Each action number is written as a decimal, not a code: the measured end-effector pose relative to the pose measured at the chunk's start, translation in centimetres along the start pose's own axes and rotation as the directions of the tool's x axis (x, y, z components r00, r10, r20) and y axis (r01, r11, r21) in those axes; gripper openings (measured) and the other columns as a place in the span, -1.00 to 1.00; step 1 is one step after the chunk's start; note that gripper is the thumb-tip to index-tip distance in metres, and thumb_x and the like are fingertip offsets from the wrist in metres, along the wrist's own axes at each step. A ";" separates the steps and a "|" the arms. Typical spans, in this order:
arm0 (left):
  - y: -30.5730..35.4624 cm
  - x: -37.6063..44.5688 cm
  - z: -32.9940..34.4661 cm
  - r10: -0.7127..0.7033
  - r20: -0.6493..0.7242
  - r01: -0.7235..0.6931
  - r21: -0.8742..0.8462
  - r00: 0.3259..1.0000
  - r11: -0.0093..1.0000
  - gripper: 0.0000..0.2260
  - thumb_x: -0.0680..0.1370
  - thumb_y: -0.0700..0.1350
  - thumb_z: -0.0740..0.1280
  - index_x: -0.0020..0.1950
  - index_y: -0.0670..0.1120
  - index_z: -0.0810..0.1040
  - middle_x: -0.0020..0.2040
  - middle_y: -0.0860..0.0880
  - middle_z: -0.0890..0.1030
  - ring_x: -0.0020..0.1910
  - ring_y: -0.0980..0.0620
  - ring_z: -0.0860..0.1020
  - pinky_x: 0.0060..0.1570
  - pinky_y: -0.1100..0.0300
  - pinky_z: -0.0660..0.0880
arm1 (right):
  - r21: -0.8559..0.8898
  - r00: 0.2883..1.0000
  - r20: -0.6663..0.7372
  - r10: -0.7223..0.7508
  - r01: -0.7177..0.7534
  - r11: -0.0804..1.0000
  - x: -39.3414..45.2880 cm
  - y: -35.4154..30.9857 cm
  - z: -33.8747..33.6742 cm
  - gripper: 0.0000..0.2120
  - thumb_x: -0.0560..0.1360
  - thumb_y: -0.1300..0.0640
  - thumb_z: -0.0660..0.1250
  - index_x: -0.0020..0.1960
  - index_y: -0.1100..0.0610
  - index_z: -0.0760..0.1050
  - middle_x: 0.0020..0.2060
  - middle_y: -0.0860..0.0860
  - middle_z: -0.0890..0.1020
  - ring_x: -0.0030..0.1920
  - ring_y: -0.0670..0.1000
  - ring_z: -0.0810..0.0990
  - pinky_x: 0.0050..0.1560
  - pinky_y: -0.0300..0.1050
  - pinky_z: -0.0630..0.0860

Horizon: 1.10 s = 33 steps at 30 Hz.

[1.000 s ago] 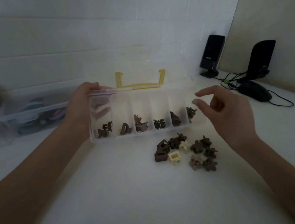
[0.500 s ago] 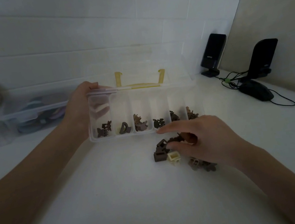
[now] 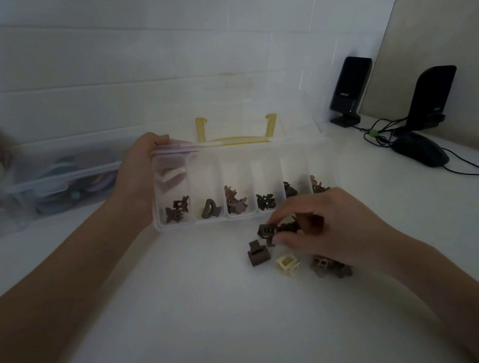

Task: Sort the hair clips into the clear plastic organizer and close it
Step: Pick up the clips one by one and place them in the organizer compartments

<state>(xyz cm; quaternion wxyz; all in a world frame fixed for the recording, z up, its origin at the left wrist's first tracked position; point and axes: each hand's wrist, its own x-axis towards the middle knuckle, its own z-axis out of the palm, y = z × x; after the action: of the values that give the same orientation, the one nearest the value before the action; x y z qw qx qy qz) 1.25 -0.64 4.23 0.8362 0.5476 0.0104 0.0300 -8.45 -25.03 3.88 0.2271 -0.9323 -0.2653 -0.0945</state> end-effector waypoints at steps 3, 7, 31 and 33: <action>0.0 0.0 0.0 0.002 0.003 -0.002 0.004 1.000 1.000 -0.87 0.50 -0.09 0.18 -0.16 -0.07 0.50 -0.18 -0.03 0.56 -0.16 0.06 0.52 -0.31 0.28 0.48 | 0.193 0.983 -0.175 0.056 -0.021 0.981 0.0 -0.2 -0.6 -0.83 0.37 -0.06 0.37 -0.04 -0.11 0.57 -0.55 -0.04 0.38 -0.53 -0.11 0.30 -0.47 -0.35 0.24; 0.2 -0.2 0.1 0.005 0.000 -0.005 0.011 1.000 1.000 -0.84 0.51 -0.10 0.18 -0.23 -0.05 0.50 -0.25 0.00 0.57 -0.20 0.08 0.51 -0.32 0.29 0.48 | 0.098 0.812 -0.573 0.109 -0.065 0.993 0.1 0.7 -1.8 -0.83 0.43 0.05 0.37 0.03 -0.03 0.55 -0.54 -0.04 0.39 -0.52 -0.09 0.29 -0.46 -0.25 0.29; 0.2 -0.2 0.1 -0.022 0.021 0.022 0.004 1.000 1.000 -0.88 0.49 -0.10 0.18 -0.13 -0.08 0.48 -0.21 -0.04 0.54 -0.26 0.08 0.51 -0.43 0.34 0.47 | -0.084 0.954 -0.221 -0.202 0.187 0.979 -0.2 0.1 -1.0 -0.78 0.43 -0.14 0.30 -0.20 -0.03 0.62 -0.57 -0.31 0.26 -0.56 -0.24 0.31 -0.41 -0.49 0.24; 0.2 -0.2 0.1 -0.031 0.026 0.031 -0.001 0.999 1.000 -0.89 0.50 -0.09 0.18 -0.11 -0.08 0.48 -0.22 -0.03 0.54 -0.27 0.09 0.51 -0.43 0.35 0.46 | -0.065 0.968 -0.157 -0.197 0.189 0.980 -0.2 0.0 -0.8 -0.75 0.40 -0.19 0.30 -0.19 -0.06 0.65 -0.63 -0.31 0.28 -0.57 -0.26 0.33 -0.44 -0.50 0.23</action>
<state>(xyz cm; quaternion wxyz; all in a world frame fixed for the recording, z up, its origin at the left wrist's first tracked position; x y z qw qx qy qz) 1.03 -0.68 4.47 0.8370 0.5471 0.0078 0.0099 -8.68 -25.50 4.54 0.2144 -0.8966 -0.3328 -0.1985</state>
